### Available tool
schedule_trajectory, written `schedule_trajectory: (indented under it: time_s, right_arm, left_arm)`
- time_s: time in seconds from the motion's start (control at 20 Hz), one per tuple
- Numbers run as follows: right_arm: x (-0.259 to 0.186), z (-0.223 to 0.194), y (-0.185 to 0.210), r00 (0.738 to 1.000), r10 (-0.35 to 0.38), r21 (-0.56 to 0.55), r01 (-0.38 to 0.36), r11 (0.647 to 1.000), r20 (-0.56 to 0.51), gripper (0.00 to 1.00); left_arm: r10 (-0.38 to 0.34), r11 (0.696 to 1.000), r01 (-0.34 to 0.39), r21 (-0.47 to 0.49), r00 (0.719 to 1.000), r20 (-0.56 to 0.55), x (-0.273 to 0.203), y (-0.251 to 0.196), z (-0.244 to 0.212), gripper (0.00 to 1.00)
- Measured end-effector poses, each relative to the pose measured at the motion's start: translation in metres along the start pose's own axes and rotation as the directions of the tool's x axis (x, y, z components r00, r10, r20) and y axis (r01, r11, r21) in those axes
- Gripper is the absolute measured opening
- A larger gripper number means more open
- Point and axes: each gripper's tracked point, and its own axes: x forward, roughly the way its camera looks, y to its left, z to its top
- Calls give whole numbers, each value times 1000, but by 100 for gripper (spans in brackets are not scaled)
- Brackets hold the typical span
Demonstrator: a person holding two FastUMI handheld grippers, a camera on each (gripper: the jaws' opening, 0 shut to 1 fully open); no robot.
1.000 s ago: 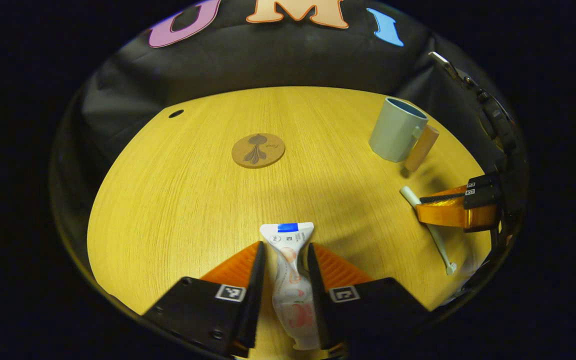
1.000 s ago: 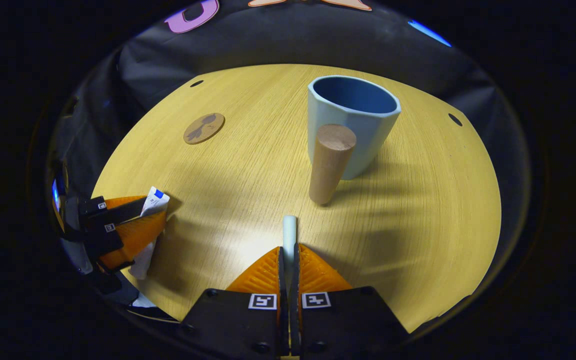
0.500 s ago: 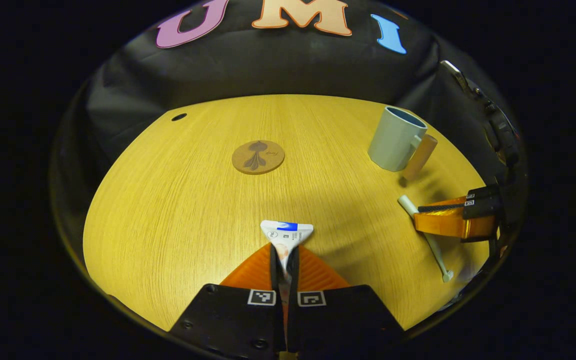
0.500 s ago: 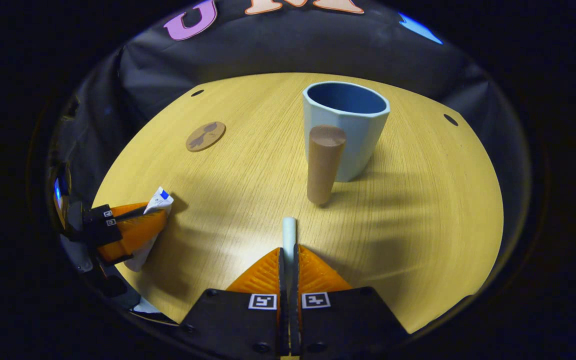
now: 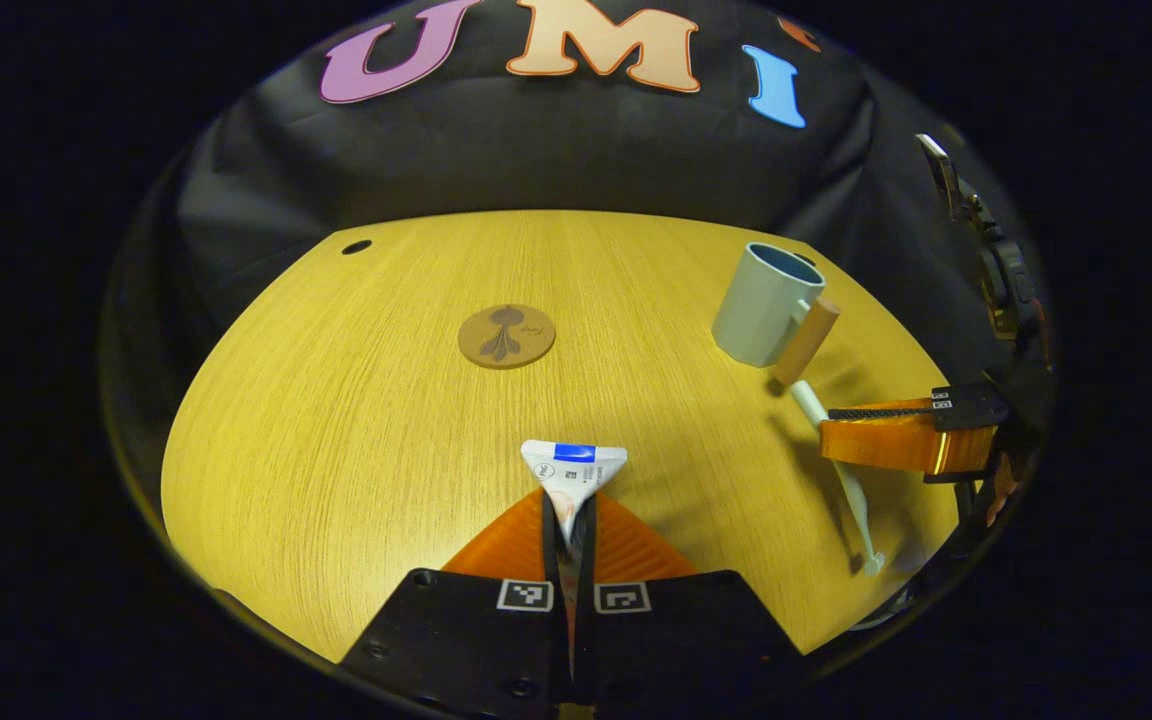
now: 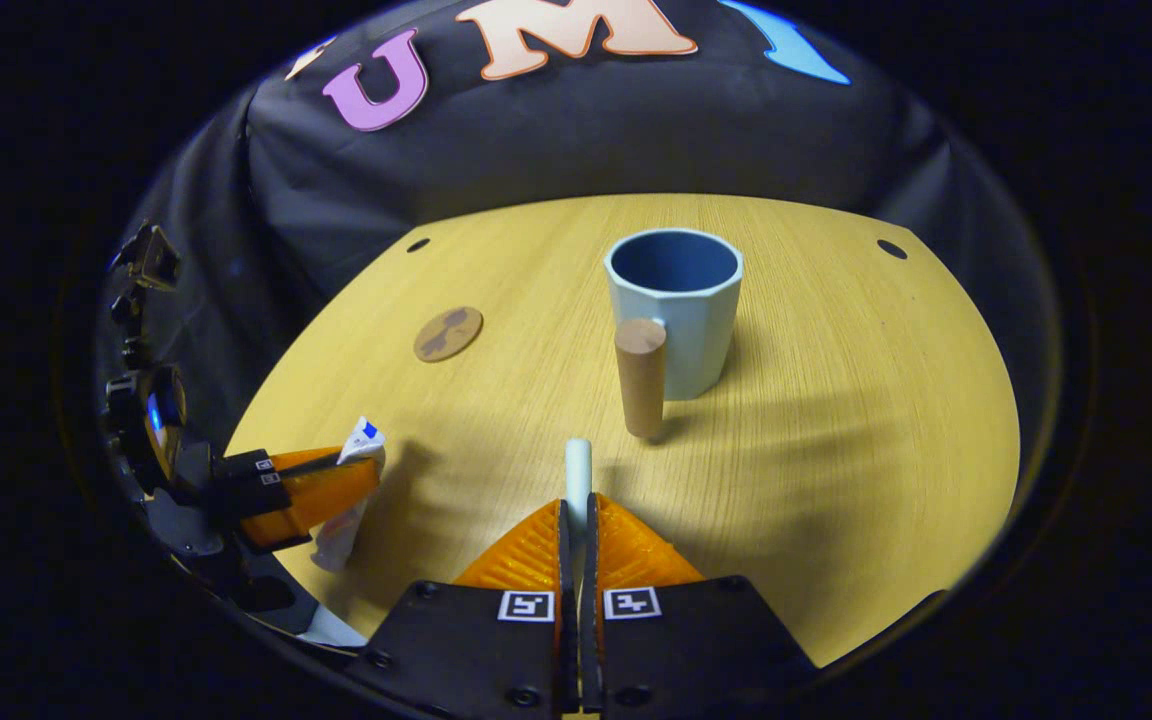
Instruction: Put the toothbrush and toothpaste on the desktop into the cup, then pick up the cup and place it on the coaster on the desktop.
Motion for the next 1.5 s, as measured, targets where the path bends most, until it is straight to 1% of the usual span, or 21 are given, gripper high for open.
schedule_trajectory:
  time_s: [0.2,0.35,0.55,0.7,0.8,1.0,1.1,1.2,1.25,1.4,1.5]
  right_arm:
    - [-6,17,3,998,16,15,-17,1000,60,4]
    - [-27,47,6,991,25,11,-27,1000,128,4]
    - [-43,92,8,976,39,32,-47,998,215,4]
    - [-56,134,4,947,29,57,-49,997,319,4]
    - [-62,151,3,934,29,54,-51,997,357,4]
    - [-60,188,-5,912,20,30,-35,999,409,4]
    - [-54,213,-11,895,18,24,-32,999,446,4]
    - [-46,232,-17,873,3,13,-11,1000,487,4]
    - [-41,241,-18,867,2,12,-9,1000,498,4]
    - [-24,259,-22,851,-6,27,-9,1000,526,4]
    - [-15,267,-30,834,-28,32,13,999,551,4]
  left_arm:
    - [-10,1000,10,-2,1000,21,-6,-2,9,1]
    - [-13,1000,13,-13,999,41,-14,-3,19,0]
    - [-20,1000,22,-15,994,104,-24,-1,39,0]
    - [-25,999,29,-22,988,155,-30,-2,54,0]
    - [-22,999,27,-20,983,180,-29,-3,63,0]
    - [-21,999,26,-19,978,208,-38,-4,74,0]
    - [-19,1000,23,-19,975,224,-39,-6,85,0]
    - [-18,1000,23,-18,972,233,-43,-9,92,0]
    - [-15,1000,19,-17,972,236,-48,-9,96,0]
    - [5,1000,-2,-15,968,250,-57,-8,103,0]
    - [17,1000,-12,-20,965,260,-64,-6,107,1]
